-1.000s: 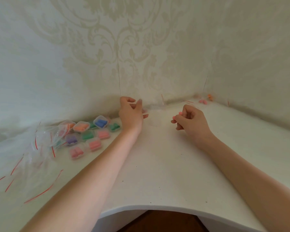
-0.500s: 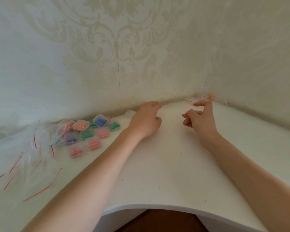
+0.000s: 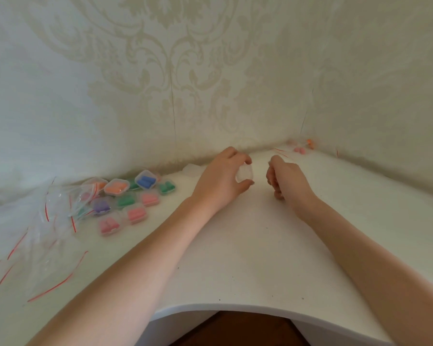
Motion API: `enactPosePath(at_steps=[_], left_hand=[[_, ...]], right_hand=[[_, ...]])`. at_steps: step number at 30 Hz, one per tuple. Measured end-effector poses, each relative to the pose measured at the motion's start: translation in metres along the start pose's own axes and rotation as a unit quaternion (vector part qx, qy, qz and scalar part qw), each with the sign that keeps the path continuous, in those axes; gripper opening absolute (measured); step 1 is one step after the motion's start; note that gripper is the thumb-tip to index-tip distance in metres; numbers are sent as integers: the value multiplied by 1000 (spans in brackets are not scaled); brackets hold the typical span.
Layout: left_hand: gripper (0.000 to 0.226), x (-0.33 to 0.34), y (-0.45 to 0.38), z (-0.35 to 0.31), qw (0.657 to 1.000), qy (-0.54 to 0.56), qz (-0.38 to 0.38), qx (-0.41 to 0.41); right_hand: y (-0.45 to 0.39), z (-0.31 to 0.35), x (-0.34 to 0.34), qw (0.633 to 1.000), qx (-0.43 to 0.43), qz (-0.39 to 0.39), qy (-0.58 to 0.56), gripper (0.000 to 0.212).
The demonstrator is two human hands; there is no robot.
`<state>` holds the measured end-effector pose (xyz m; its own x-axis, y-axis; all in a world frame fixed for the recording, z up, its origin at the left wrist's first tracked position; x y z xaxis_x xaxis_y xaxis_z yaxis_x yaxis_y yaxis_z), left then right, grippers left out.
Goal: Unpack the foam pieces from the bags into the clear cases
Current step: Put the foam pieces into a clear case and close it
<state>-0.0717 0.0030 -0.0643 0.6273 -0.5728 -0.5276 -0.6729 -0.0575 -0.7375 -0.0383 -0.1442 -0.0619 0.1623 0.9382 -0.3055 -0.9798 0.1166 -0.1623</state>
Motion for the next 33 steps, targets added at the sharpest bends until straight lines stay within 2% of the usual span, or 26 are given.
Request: enactPosePath(at_steps=[3, 6, 10, 14, 17, 21, 26, 33], left_hand=[[42, 4, 2, -6, 999, 16, -7, 27], [55, 7, 4, -7, 1000, 13, -1, 13], [56, 8, 6, -8, 1000, 26, 16, 4], [42, 7, 3, -5, 997, 71, -9, -16], [34, 5, 0, -4, 992, 113, -19, -47], [23, 4, 1, -8, 988, 148, -20, -46], [28, 6, 0, -7, 985, 162, -1, -67], [24, 15, 0, 0, 992, 116, 26, -31]], right_hand=[[1, 1, -1, 996, -48, -2, 76, 44], [2, -1, 1, 990, -80, 33, 114, 48], [4, 0, 3, 986, -109, 41, 121, 34], [2, 0, 2, 996, -55, 61, 24, 43], [3, 1, -1, 996, -13, 90, -17, 35], [2, 3, -4, 990, 35, 128, -38, 29], [0, 1, -3, 991, 31, 122, -35, 35], [0, 1, -2, 993, -4, 119, -19, 46]])
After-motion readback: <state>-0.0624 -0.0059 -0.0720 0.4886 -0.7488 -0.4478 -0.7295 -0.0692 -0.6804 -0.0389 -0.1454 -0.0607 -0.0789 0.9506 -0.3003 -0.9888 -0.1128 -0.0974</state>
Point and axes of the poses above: each hand's wrist, its own y-axis away from the middle knuckle, its own x-axis out of the palm, z = x × y, the point moved 2 cm from there along -y, towards the middle knuckle, and after that the axes turned 13 degrees about -z, right-handed, at the moved point
